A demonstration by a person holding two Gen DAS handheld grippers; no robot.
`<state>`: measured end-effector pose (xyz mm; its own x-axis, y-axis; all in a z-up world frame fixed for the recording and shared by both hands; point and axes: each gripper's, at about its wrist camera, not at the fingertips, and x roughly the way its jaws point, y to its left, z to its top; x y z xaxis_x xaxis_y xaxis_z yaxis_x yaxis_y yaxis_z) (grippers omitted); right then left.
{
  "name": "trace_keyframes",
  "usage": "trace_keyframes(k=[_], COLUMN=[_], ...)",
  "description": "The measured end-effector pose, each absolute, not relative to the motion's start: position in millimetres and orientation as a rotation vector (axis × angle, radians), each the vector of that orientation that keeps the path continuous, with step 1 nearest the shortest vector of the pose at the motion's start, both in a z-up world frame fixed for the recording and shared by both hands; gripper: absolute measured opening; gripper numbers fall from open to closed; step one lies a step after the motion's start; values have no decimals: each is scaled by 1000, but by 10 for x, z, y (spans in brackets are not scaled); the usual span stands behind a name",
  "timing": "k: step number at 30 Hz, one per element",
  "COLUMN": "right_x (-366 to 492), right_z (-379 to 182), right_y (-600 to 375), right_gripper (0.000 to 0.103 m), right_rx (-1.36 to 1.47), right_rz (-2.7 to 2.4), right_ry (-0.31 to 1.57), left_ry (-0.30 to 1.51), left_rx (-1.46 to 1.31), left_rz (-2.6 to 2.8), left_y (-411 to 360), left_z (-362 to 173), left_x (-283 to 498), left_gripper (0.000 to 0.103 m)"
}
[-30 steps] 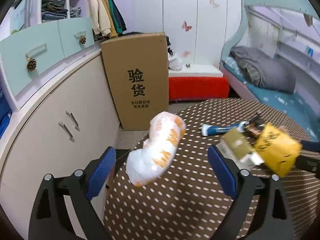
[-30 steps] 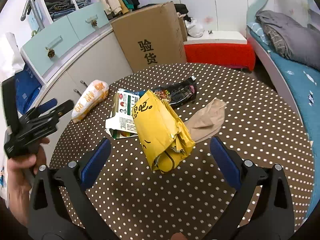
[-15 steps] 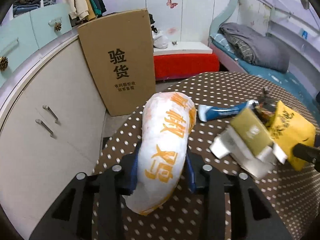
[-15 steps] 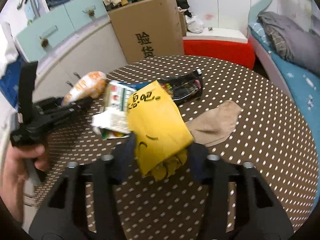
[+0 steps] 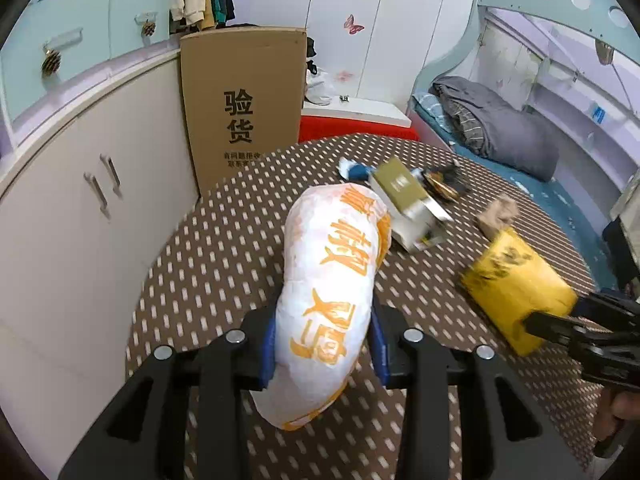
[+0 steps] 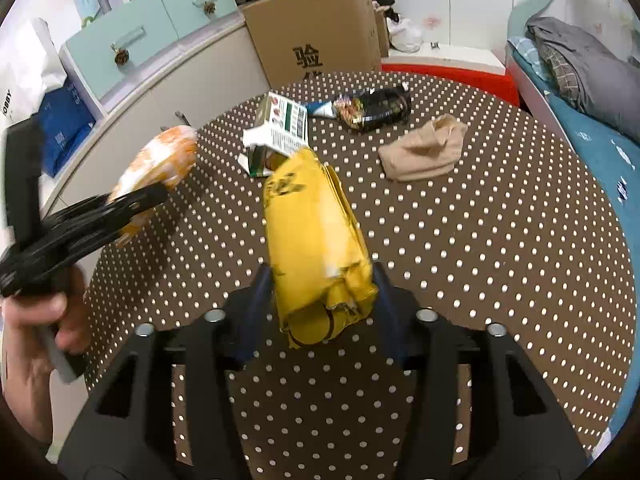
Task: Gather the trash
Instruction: 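Carry both bags to the bin and open both tools over it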
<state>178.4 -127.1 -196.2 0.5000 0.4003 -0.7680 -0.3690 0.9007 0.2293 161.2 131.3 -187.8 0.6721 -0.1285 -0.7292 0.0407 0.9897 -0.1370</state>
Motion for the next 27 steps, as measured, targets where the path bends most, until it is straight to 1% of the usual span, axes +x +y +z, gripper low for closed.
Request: trace_keyframes(k=[4,5,6,9,18,27], right_x=[1901,1933,1969,1976,1717,1465], right_z=[-2009,-2026,-2054,-2039,-1631,-1145], right_y=[-1170,-1141,-1113,-1133,-1569,-2284], right_gripper=[57,56,43,38,37,37], right_rx=[24,20,19,61,142,209], right_rz=[472,473,482,496,504,420], right_ry=[944,944,948,933,821,686], left_ry=[813,810,809,807,772,722], left_rx=[-136,-145,-152,-167,-176,-120], left_rz=[-105,-107,-109,-111,-174,-295], left_y=[1246,1243,1234,1221,939,238], left_z=[-1805,-1792,-1777,-1737,-1515,-1184], left_x=[1396,1364,1335,1265,1170,1240], left_gripper=[37,37,37,37,37,37])
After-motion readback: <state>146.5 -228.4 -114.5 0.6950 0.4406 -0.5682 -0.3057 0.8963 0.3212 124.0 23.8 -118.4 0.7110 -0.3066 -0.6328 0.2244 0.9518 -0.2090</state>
